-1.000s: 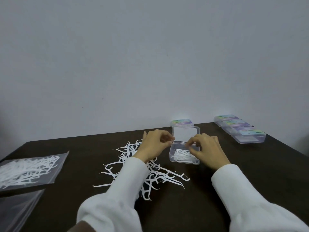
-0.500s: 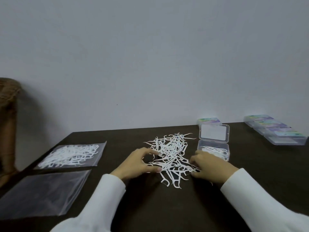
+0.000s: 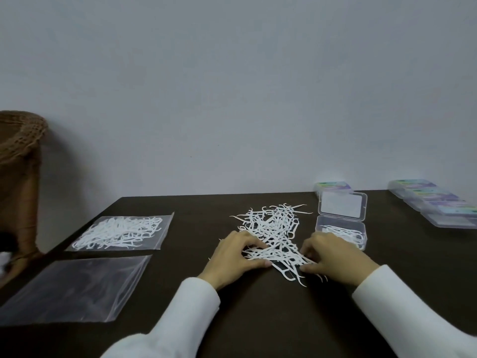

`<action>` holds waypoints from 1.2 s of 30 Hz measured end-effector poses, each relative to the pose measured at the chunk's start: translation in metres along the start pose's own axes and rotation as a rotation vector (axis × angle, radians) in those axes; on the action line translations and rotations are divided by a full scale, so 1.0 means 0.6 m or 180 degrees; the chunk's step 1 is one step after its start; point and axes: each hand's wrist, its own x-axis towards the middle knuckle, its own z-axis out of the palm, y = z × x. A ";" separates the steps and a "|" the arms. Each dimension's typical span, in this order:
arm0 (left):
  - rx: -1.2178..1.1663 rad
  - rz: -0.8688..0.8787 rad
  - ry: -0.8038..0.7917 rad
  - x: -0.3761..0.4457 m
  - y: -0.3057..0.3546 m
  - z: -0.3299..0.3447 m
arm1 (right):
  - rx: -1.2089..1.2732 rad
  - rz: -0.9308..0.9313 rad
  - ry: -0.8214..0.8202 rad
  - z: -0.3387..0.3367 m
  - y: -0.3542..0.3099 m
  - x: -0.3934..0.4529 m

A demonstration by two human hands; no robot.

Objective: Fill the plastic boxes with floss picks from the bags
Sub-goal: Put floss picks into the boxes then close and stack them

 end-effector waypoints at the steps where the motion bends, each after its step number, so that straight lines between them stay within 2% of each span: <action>1: -0.0055 0.0032 0.0045 0.000 0.001 0.002 | 0.0028 0.0038 0.0087 0.002 -0.002 0.000; 4: -0.0184 0.0041 -0.0004 -0.001 0.004 -0.003 | 0.0007 0.0161 0.0275 0.007 -0.010 0.000; 8: -0.0041 -0.0008 -0.0311 0.002 0.002 -0.020 | -0.0406 0.0418 0.0245 -0.001 -0.004 -0.005; 12: -0.0001 0.0101 -0.0111 0.005 0.004 -0.020 | -0.0386 0.0268 0.0367 0.008 -0.015 -0.002; 16: 0.0099 0.0078 0.0075 0.005 0.004 -0.013 | -0.0117 0.0185 0.0204 0.014 -0.012 0.000; 19: -0.0089 0.0074 0.0246 0.007 0.007 -0.012 | 0.0156 0.0234 0.0174 0.008 0.005 0.005; 24: -0.0818 -0.0174 0.0624 0.004 0.020 -0.014 | 0.0848 0.0214 0.0053 -0.009 0.020 0.010; 30: -0.1303 -0.0278 0.0803 0.016 0.038 -0.028 | 0.1401 0.0337 0.0463 -0.042 0.052 0.004; 33: -0.1451 -0.0189 0.0836 0.031 0.048 -0.032 | 0.1478 0.0375 0.0815 -0.059 0.068 -0.005; 36: -0.1743 -0.0116 0.0793 0.053 0.060 -0.032 | 0.1530 0.0483 0.0935 -0.069 0.088 -0.009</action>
